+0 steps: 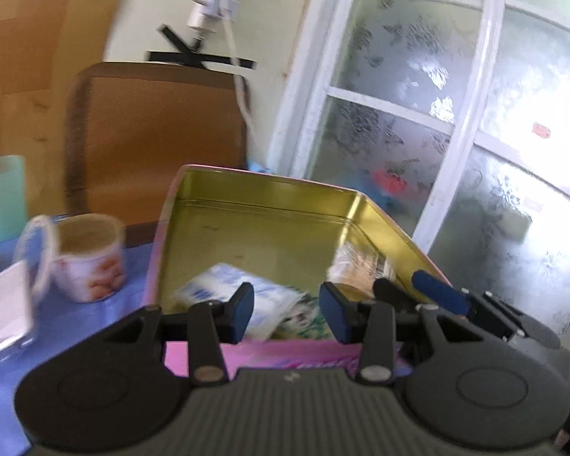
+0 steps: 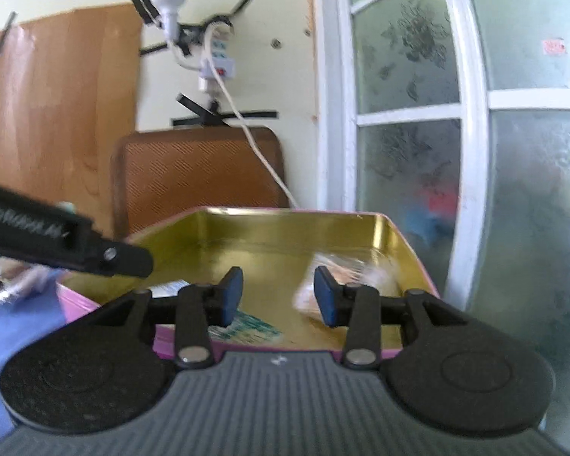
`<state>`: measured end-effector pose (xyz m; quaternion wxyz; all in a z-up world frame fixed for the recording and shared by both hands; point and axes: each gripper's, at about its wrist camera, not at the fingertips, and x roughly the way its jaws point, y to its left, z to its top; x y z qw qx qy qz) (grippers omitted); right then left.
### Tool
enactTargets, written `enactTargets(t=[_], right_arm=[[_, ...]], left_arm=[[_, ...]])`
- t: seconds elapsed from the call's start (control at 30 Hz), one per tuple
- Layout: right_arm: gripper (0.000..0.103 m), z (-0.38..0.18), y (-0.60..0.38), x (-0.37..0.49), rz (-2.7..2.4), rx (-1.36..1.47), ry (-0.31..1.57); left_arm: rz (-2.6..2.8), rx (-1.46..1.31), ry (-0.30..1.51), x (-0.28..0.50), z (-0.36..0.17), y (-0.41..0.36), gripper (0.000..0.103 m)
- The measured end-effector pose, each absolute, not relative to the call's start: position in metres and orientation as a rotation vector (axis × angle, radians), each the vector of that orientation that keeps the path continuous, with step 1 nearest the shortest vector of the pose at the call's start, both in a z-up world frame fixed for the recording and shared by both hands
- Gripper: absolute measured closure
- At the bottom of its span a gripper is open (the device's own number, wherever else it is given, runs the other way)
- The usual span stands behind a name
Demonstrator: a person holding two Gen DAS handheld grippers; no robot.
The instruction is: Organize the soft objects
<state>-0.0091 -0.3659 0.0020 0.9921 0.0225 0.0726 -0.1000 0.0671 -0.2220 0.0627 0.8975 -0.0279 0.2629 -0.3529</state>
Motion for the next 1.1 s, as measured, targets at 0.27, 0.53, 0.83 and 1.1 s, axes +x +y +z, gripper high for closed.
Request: enactTargets(t=[0.27,0.53,0.83,1.1], right_arm=[[0.059,0.016,-0.311,0.018,0.189,0.140,0.241],[0.059,0.004,-0.239,0.110,0.371,0.322,0.495],[0.090,-0.024,-0.229,0.139,0.404,0.552,0.660],[0.091,-0.021,-0.297,0.055,0.633,0.458,0.682]], left_arm=[[-0.468,-0.204,0.549,0.056,0.044,-0.084,0.065],[-0.251,-0.317,0.615,0.053,0.000,0.004,0.065],[-0.295,-0.375,0.590,0.055,-0.001,0.015,0.062],[-0.335,-0.387,0.607,0.053,-0.001,0.013,0.060]])
